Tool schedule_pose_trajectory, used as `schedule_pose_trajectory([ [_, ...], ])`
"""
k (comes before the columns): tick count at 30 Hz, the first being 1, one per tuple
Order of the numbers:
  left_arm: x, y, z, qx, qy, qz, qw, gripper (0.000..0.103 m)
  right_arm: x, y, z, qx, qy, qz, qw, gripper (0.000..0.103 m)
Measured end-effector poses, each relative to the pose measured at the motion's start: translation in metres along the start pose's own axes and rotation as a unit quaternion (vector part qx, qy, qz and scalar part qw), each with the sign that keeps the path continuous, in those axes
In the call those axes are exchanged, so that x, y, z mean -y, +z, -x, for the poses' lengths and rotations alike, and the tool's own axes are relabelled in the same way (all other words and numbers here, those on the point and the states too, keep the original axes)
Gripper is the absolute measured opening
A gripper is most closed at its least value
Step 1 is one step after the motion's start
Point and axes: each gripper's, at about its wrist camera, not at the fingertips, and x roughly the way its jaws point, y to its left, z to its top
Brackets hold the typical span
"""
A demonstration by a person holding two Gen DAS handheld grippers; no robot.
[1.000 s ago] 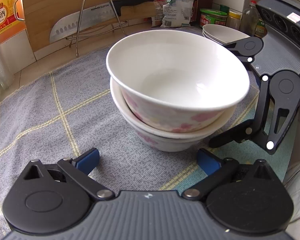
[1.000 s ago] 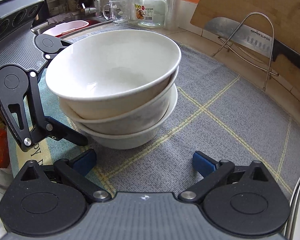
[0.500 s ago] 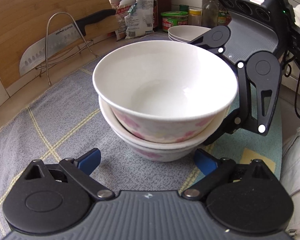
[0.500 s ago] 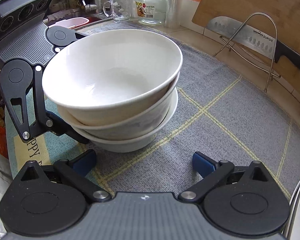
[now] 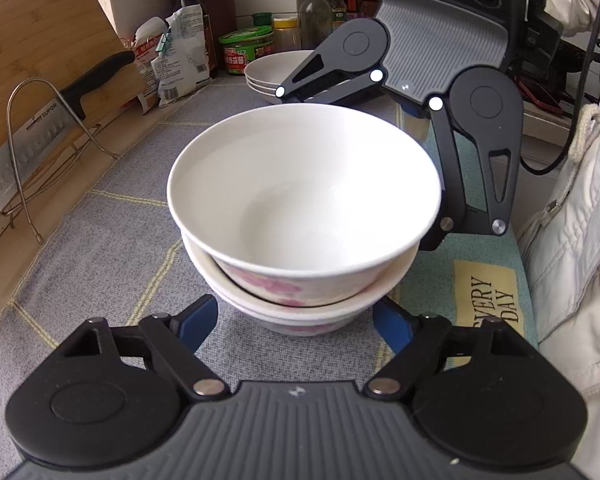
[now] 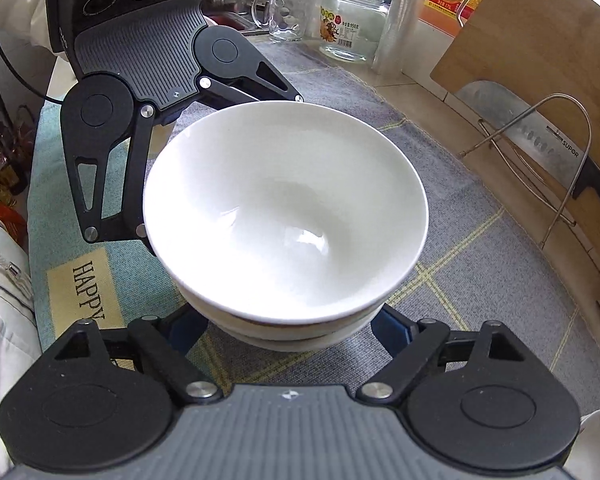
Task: Organize plates and bowls
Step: 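Lift the bowl stack with both tools and carry it toward the plate stack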
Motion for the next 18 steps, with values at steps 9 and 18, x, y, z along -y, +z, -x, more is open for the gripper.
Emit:
schedule_pose_trajectory([
  [9,-0.002,0.003,-0.002,-0.004,-0.013,0.0,0.9999,0.082,0.01,0.006,-0.001,0.004,0.03,-0.012,0.999,0.09],
  [18,-0.003,0.003,-0.003,-0.009,-0.021,-0.003,0.9997,0.082,0.015,0.009,-0.003,-0.008,0.043,-0.022,0.999,0.09],
])
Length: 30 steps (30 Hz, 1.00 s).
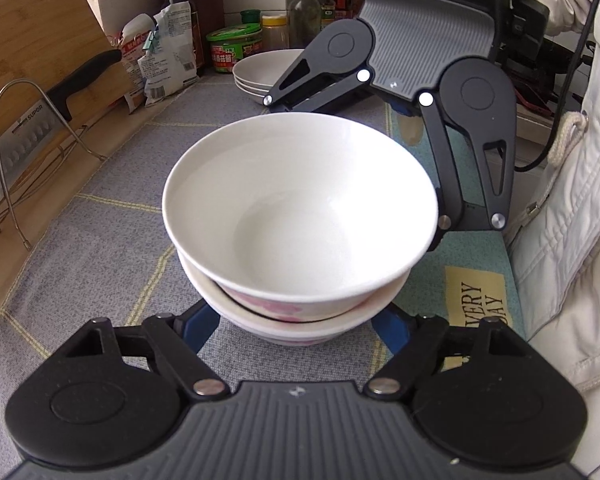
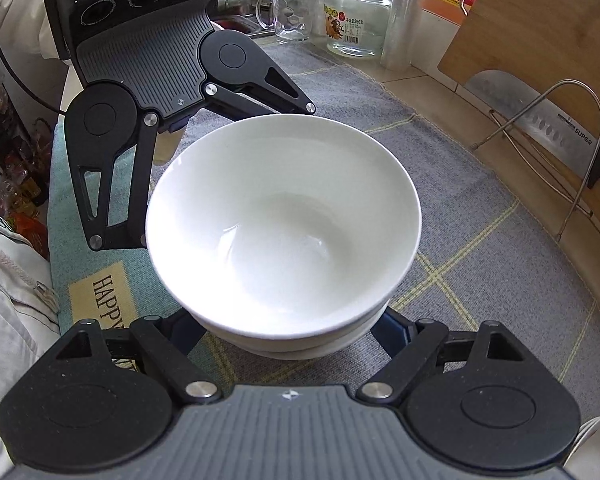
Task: Organize plates and bowls
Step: 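Lift the bowl stack with both tools and carry it toward the plate stack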
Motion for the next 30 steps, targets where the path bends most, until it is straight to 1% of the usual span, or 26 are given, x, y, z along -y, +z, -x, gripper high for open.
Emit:
schedule_pose_trajectory([
  [4,-0.004,0.001,-0.003,-0.001,-0.008,0.002,1.0,0.084,-0.002,0.0,-0.001,0.0,-0.003,0.001,1.0,0.09],
  [9,-0.003,0.001,-0.003,-0.001,-0.008,0.001,1.0,0.084,-0.004,0.0,-0.002,-0.004,-0.009,0.012,1.0,0.09],
  [18,-0.004,0.003,-0.003,-0.007,-0.014,0.001,0.9999,0.084,-0.005,-0.001,0.0,0.0,-0.01,0.009,1.0,0.09],
  [26,-0.004,0.003,-0.003,-0.007,-0.007,-0.002,1.0,0.084,-0.008,-0.006,0.001,0.011,-0.02,0.002,1.0,0.09],
  [30,-0.001,0.002,-0.001,-0.007,0.005,-0.005,1.0,0.083,-0.011,-0.007,0.001,0.012,-0.027,0.004,1.0,0.09],
])
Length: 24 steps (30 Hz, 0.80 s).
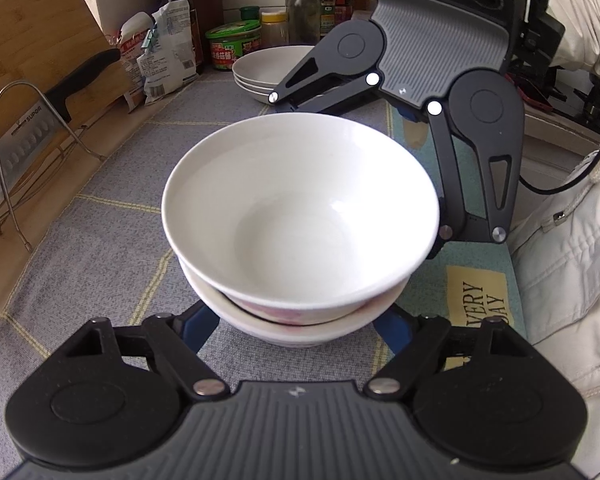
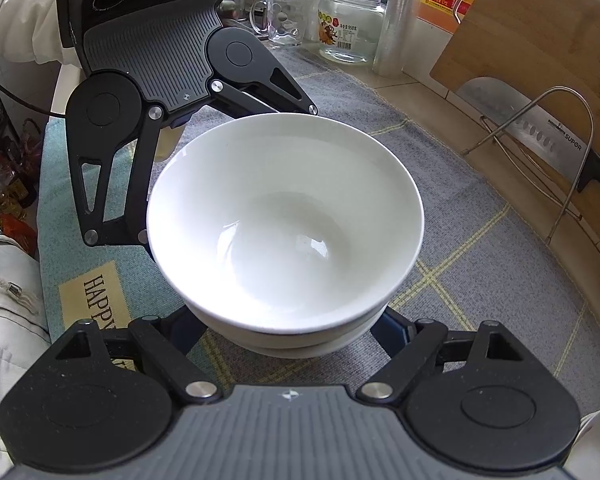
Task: Organize plates and bowls
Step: 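Lift the bowl stack with both tools and carry it toward the plate stack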
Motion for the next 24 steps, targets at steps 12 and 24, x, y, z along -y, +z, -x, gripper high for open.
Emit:
schedule_pose_trajectory([
  [12,-0.0024,0.0011,0.0061,-0.002,-0.003,0.019,0.9998,0.083,0.0028,0.0034,0.0088,-0.007,0.001,0.005,1.0,0.09],
  [24,-0.0043,0.0024,0.0021,-0.004,-0.01,0.038,0.9992,0.084,0.0055,0.005,0.0069,-0.005,0.003,-0.012,1.0,0.09],
])
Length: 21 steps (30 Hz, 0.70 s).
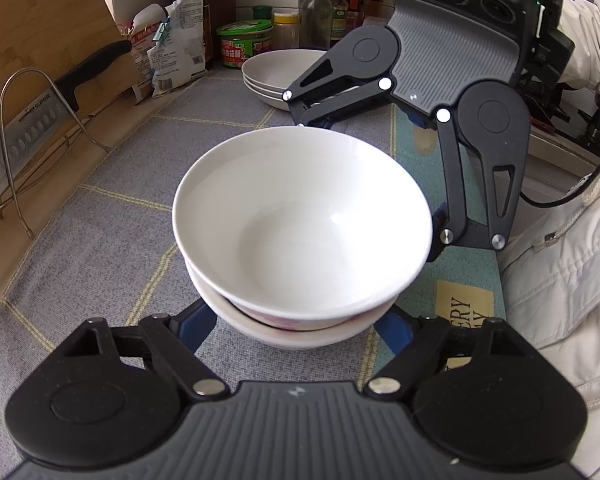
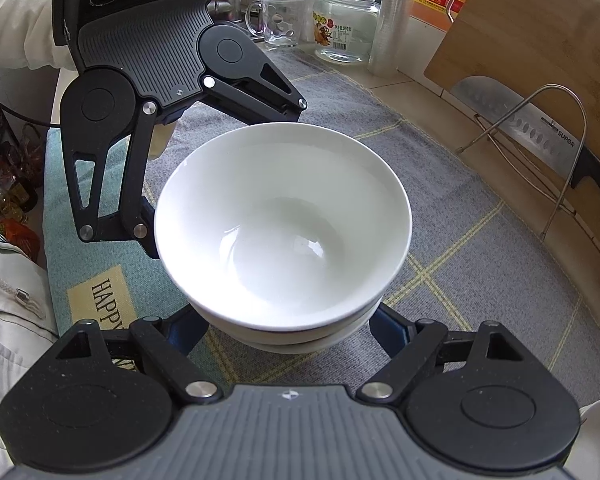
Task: Organize plates and bowls
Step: 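Lift the bowl stack with both tools and carry it toward the plate stack, then carry the bowl stack with both tools over the flowered plate stack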
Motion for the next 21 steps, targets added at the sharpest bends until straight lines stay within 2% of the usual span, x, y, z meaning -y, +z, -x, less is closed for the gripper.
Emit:
schedule_pose_trajectory([
  [13,0.011,0.006,0.0,-0.005,-0.005,0.015,0.9999,0.084,0.0,-0.003,0.008,-0.008,0.011,-0.005,1.0,0.09],
  [21,0.026,0.028,-0.003,-0.006,0.006,0.018,0.9998,0.084,0.005,-0.012,0.03,-0.011,0.018,-0.005,1.0,0.09],
])
